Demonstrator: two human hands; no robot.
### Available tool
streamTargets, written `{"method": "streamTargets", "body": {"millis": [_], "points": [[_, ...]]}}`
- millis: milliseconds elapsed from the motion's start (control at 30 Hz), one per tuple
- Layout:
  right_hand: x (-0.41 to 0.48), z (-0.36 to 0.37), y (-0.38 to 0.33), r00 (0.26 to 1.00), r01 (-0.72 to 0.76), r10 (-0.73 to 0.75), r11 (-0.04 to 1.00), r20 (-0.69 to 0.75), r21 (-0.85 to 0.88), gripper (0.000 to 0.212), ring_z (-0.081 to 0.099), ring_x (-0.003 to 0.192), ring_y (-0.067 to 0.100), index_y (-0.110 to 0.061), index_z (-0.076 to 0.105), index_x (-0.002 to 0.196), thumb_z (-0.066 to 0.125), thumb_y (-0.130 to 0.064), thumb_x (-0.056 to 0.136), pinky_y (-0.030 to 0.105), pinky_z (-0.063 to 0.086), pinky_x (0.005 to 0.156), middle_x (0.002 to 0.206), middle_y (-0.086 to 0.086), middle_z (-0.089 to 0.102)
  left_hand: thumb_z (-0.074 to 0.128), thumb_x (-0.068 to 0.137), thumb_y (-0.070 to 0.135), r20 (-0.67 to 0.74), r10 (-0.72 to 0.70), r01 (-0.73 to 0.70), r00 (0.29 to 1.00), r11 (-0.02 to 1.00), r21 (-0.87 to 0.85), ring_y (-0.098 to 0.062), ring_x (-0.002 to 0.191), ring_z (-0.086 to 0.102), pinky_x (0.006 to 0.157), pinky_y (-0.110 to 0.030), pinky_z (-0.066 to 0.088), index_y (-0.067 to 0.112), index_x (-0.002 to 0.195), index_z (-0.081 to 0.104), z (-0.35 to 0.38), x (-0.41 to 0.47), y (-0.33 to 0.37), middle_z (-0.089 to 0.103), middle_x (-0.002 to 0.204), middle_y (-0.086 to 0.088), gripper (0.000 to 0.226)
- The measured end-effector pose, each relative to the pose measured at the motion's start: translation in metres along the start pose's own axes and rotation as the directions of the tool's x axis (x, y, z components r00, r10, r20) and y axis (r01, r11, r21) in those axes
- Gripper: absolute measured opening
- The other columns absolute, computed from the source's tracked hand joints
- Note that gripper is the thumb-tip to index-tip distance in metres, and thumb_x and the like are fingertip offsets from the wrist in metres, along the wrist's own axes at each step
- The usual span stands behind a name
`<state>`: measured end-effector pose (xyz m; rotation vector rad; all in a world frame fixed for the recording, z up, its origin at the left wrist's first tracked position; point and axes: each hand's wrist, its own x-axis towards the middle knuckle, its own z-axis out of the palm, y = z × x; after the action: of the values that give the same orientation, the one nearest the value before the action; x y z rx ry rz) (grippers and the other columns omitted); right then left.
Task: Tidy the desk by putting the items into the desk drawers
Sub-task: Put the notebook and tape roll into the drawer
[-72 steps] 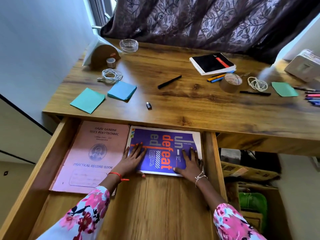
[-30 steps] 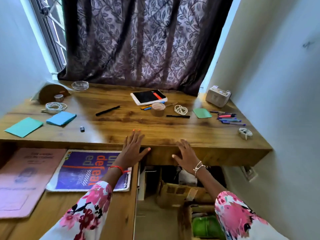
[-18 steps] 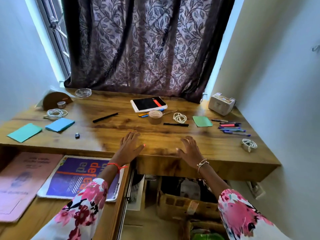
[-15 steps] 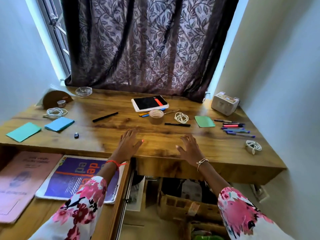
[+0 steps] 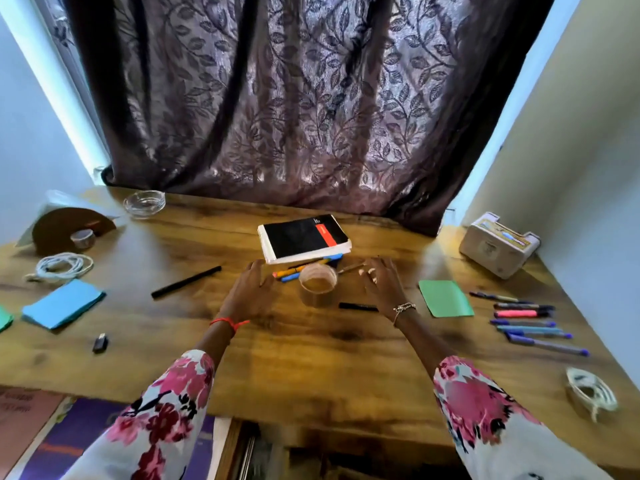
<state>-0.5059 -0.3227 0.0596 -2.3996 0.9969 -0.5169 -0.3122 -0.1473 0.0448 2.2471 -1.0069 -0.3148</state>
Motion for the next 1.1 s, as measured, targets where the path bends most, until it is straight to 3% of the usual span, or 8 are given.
{"method": "streamTargets", "body": {"millis": [233,467,667,833,900,967,1033,1100], "points": [[0.103,0.021,0.009,0.99,-0.066,0.071,0.997,0.121,-0.043,0.036,0.047,0.119,0.035,0.004,0.048,0.124,0.046,-0.012,0.093,0.035,0.031,0.103,0.127,0.025,0.052,0.054,0.093,0.016,-0.017,-0.185,0.184,0.983,0.982,-0.038,-0.043,0.117,0.049,0.091,-0.04,0.037,-0.008,0.124,0.048,0.014,0.095,-0.006,0.054,0.126,-0.029,0.04],[0.166,0.05,0.007,0.956,-0.179,0.191,0.981,0.222,-0.075,0.038,0.048,0.12,0.034,0.008,0.052,0.118,0.048,-0.021,0.094,0.034,0.03,0.1,0.125,0.025,0.055,0.057,0.091,0.019,-0.026,-0.398,0.396,0.917,0.916,-0.06,-0.042,0.11,0.052,0.086,-0.04,0.039,-0.015,0.11,0.055,0.021,0.145,-0.014,0.057,0.119,-0.031,0.038],[0.196,0.071,0.003,0.933,-0.321,0.317,0.947,0.171,-0.006,0.033,0.056,0.108,0.038,0.014,0.06,0.102,0.056,-0.015,0.087,0.04,0.041,0.089,0.112,0.03,0.061,0.063,0.087,0.022,-0.006,-0.508,0.497,0.861,0.844,-0.199,-0.036,0.118,0.049,0.091,-0.035,0.04,-0.006,0.125,0.049,0.022,0.172,-0.015,0.052,0.129,-0.023,0.049],[0.207,0.075,0.008,0.926,-0.359,0.347,0.931,0.147,0.065,0.027,0.061,0.096,0.038,0.01,0.063,0.082,0.06,-0.016,0.084,0.039,0.045,0.079,0.099,0.028,0.066,0.061,0.089,0.018,0.136,-0.543,0.536,0.828,0.696,-0.478,-0.026,0.088,0.056,0.061,-0.026,0.044,-0.005,0.119,0.056,0.027,0.18,-0.014,0.062,0.109,-0.021,0.038],[0.209,0.076,0.012,0.929,-0.363,0.351,0.926,0.119,0.103,0.027,0.059,0.071,0.029,-0.001,0.056,0.06,0.063,-0.016,0.082,0.037,0.04,0.068,0.073,0.02,0.062,0.056,0.091,0.013,0.181,-0.51,0.513,0.841,0.647,-0.564,-0.028,0.099,0.057,0.073,-0.032,0.049,-0.001,0.125,0.049,0.027,0.181,-0.014,0.058,0.121,-0.02,0.037],[0.21,0.077,0.013,0.936,-0.352,0.343,0.921,0.08,0.165,0.045,0.041,0.05,0.013,-0.015,0.037,0.045,0.066,-0.014,0.08,0.028,0.033,0.06,0.051,0.001,0.042,0.052,0.093,0.008,0.22,-0.469,0.476,0.855,0.546,-0.69,-0.024,0.105,0.056,0.077,-0.03,0.05,0.006,0.135,0.04,0.023,0.178,-0.013,0.052,0.128,-0.009,0.044],[0.21,0.075,0.012,0.927,-0.376,0.367,0.897,0.082,0.233,0.05,0.034,0.047,0.008,-0.02,0.031,0.046,0.068,-0.016,0.079,0.02,0.03,0.048,0.048,-0.005,0.035,0.05,0.093,0.005,0.216,-0.453,0.437,0.865,0.469,-0.767,-0.017,0.092,0.056,0.063,-0.022,0.051,0.011,0.142,0.03,0.016,0.174,-0.009,0.048,0.12,-0.004,0.054],[0.211,0.074,0.011,0.918,-0.395,0.377,0.86,0.121,0.322,0.04,0.039,0.05,0.007,-0.02,0.043,0.049,0.068,-0.019,0.08,0.014,0.027,0.044,0.051,-0.005,0.044,0.049,0.092,0.002,0.199,-0.434,0.396,0.879,0.429,-0.812,-0.013,0.078,0.057,0.049,-0.019,0.052,0.011,0.143,0.028,0.009,0.171,-0.007,0.049,0.109,-0.005,0.055]]}}
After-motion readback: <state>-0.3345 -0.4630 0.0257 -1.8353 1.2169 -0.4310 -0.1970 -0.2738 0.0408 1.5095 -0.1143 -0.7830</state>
